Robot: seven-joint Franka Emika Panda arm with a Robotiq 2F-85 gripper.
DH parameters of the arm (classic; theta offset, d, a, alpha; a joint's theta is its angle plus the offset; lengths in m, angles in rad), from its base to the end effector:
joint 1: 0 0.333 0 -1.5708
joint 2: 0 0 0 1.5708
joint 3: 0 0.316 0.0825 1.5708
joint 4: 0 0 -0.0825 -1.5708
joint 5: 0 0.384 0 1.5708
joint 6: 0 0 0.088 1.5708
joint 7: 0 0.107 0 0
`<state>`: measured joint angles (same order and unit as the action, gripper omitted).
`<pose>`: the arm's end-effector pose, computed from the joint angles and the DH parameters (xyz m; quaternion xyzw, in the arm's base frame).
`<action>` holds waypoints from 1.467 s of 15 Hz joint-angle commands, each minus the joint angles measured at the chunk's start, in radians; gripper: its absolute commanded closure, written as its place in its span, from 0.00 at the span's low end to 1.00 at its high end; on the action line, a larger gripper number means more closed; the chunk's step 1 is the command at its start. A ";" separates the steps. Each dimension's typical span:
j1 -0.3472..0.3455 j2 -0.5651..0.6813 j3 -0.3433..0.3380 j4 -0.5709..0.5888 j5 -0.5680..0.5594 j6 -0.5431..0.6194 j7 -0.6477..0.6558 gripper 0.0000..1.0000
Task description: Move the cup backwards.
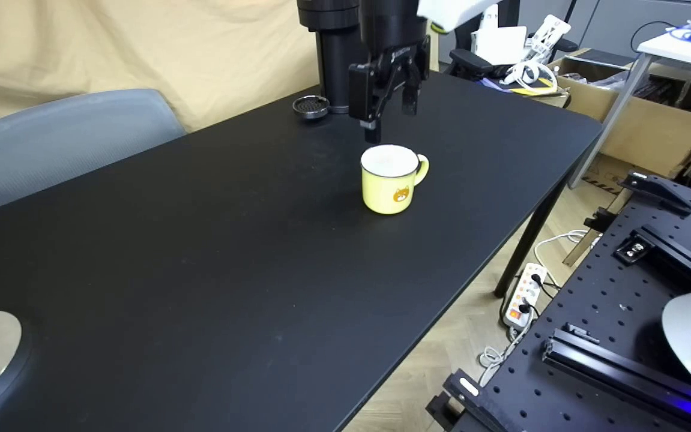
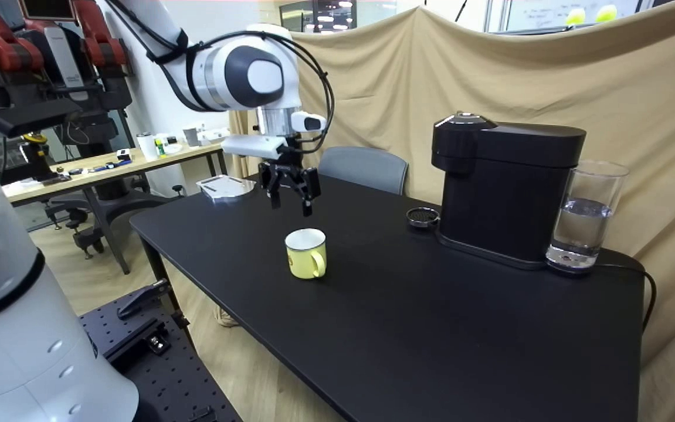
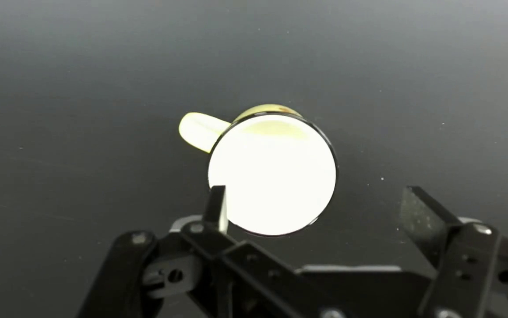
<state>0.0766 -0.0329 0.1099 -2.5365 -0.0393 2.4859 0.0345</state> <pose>0.4453 0.0840 0.2836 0.9957 0.0915 -0.0074 0.0145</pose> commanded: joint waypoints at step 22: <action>0.033 0.255 -0.011 0.065 -0.003 0.163 0.000 1.00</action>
<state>0.1074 0.2208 0.1074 -2.4847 -0.0383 2.6707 0.0334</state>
